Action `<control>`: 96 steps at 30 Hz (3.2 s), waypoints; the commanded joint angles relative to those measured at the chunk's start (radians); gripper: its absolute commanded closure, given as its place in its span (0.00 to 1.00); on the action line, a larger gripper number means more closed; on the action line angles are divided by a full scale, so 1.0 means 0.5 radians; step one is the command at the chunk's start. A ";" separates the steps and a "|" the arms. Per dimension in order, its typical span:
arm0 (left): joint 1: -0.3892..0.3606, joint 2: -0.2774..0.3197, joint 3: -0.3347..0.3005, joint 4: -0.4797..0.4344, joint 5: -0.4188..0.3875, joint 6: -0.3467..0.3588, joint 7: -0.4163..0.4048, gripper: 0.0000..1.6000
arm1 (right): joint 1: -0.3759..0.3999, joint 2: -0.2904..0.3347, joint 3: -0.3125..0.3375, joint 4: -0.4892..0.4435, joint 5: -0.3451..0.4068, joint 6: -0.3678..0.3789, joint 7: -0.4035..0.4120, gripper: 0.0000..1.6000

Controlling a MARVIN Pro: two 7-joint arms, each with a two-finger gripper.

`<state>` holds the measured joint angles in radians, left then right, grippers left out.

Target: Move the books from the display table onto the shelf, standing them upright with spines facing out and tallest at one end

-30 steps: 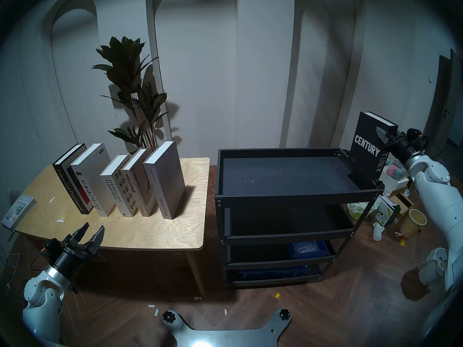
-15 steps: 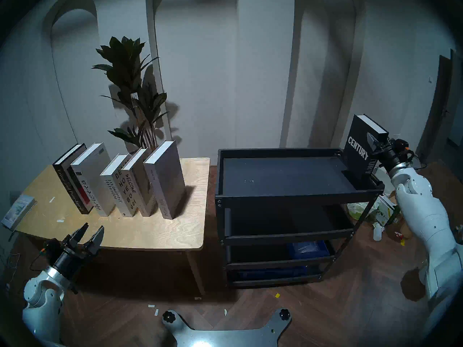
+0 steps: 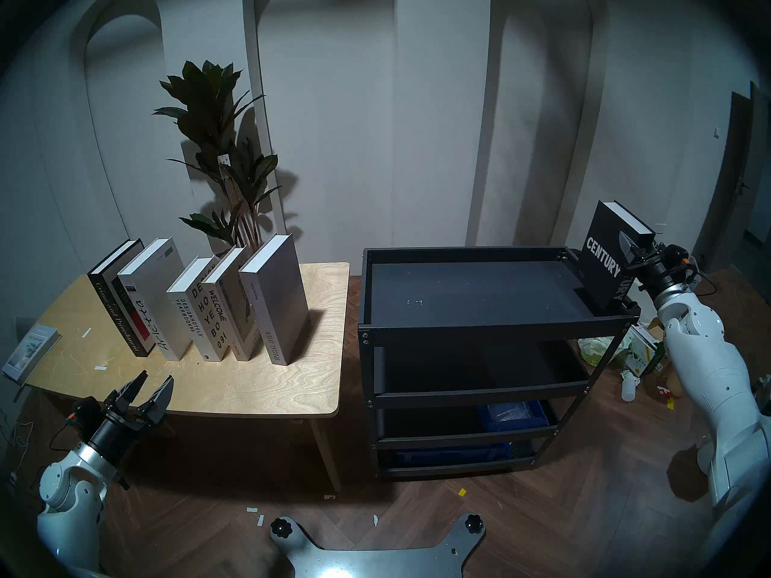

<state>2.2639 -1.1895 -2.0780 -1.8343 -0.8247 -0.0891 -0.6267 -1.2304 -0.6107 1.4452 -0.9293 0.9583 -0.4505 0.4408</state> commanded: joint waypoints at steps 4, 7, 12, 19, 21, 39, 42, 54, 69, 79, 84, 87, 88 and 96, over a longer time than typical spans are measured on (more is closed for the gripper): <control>-0.007 0.006 -0.006 -0.035 0.001 -0.007 -0.005 0.00 | -0.105 0.077 0.075 -0.010 0.062 0.013 0.026 1.00; -0.007 0.006 -0.006 -0.035 0.001 -0.007 -0.005 0.00 | -0.103 0.083 0.071 0.004 0.052 0.026 0.023 1.00; -0.007 0.006 -0.006 -0.035 0.001 -0.007 -0.005 0.00 | -0.091 0.074 0.052 0.025 0.025 0.023 0.012 1.00; -0.007 0.006 -0.006 -0.035 0.001 -0.007 -0.005 0.00 | -0.083 0.064 0.047 0.015 -0.002 0.014 -0.042 0.00; -0.007 0.006 -0.006 -0.035 0.001 -0.007 -0.005 0.00 | -0.081 0.057 0.050 0.014 -0.010 0.012 -0.058 0.00; -0.007 0.006 -0.006 -0.035 0.001 -0.007 -0.005 0.00 | -0.075 0.033 0.076 -0.012 -0.048 -0.017 -0.157 0.00; -0.007 0.006 -0.006 -0.034 0.001 -0.007 -0.006 0.00 | -0.075 0.035 0.076 -0.037 -0.055 -0.019 -0.171 0.00; -0.009 0.006 -0.005 -0.032 0.000 -0.007 -0.007 0.00 | -0.106 0.019 0.121 -0.289 0.011 -0.072 -0.170 0.00; -0.015 0.007 -0.003 -0.022 0.000 -0.006 -0.008 0.00 | -0.039 -0.258 0.091 -0.695 0.060 -0.398 -0.096 0.00; -0.014 0.006 -0.004 -0.026 0.000 -0.007 -0.009 0.00 | -0.255 -0.386 0.068 -0.984 0.067 -0.451 -0.315 0.00; -0.017 0.007 -0.003 -0.021 0.000 -0.006 -0.010 0.00 | -0.214 -0.536 -0.093 -1.129 0.012 -0.457 -0.342 0.00; -0.018 0.006 -0.003 -0.019 0.000 -0.005 -0.010 0.00 | -0.239 -0.594 -0.160 -1.230 -0.011 -0.449 -0.375 0.00; -0.018 0.006 -0.003 -0.019 0.000 -0.005 -0.010 0.00 | -0.226 -0.620 -0.191 -1.221 -0.021 -0.452 -0.372 0.00; -0.025 0.017 -0.023 -0.007 -0.003 -0.007 -0.013 0.00 | -0.281 -0.749 -0.418 -1.446 -0.164 -0.444 -0.480 0.00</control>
<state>2.2559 -1.1885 -2.0775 -1.8314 -0.8248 -0.0891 -0.6302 -1.3589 -0.9052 1.3078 -1.5481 0.9281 -0.6677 0.2379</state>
